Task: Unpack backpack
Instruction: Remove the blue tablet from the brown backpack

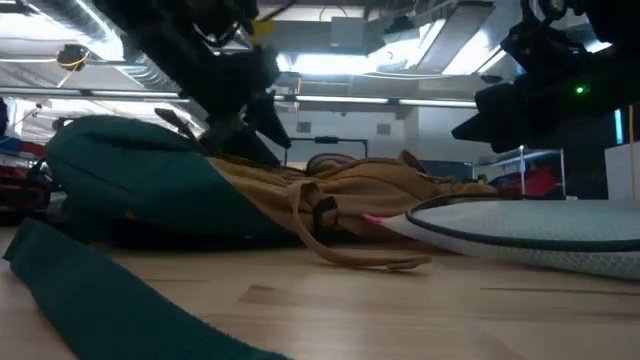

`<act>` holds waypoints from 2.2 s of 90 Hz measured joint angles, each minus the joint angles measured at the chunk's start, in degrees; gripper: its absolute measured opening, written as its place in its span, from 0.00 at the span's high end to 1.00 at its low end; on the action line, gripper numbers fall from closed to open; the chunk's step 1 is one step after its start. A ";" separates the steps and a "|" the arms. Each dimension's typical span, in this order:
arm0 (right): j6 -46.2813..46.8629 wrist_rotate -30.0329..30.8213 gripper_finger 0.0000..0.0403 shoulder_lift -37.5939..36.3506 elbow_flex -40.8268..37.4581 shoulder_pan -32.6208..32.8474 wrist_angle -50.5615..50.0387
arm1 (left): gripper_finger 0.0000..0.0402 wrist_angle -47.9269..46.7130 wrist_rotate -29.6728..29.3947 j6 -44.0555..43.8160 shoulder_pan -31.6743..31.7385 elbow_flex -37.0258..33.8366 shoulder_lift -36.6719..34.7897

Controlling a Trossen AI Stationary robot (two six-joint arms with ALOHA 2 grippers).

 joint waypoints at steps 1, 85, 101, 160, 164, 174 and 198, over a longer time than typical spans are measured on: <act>0.00 -0.04 0.62 0.00 0.00 0.00 0.00 | 0.46 0.04 0.01 0.28 0.12 0.15 0.13; 1.70 -4.49 0.62 2.97 0.00 -1.77 0.13 | 0.35 3.40 -0.12 4.46 3.99 7.77 1.44; 1.53 -1.97 0.62 3.76 0.00 -1.77 0.25 | 0.35 4.14 3.57 3.90 4.01 7.77 1.44; 1.51 -3.57 0.62 3.76 0.00 -1.75 0.31 | 0.35 2.33 3.66 -0.18 4.03 7.77 1.42; 1.51 -3.57 0.62 3.76 0.00 -1.75 0.31 | 0.35 3.25 4.85 -3.03 4.14 7.77 1.42; 1.51 -3.55 0.62 3.76 0.00 -1.75 0.71 | 0.35 2.65 7.03 -10.46 4.41 7.77 1.40; 1.48 -3.45 0.62 3.76 0.00 -1.75 1.87 | 0.35 -8.36 13.54 -12.24 4.38 7.75 2.62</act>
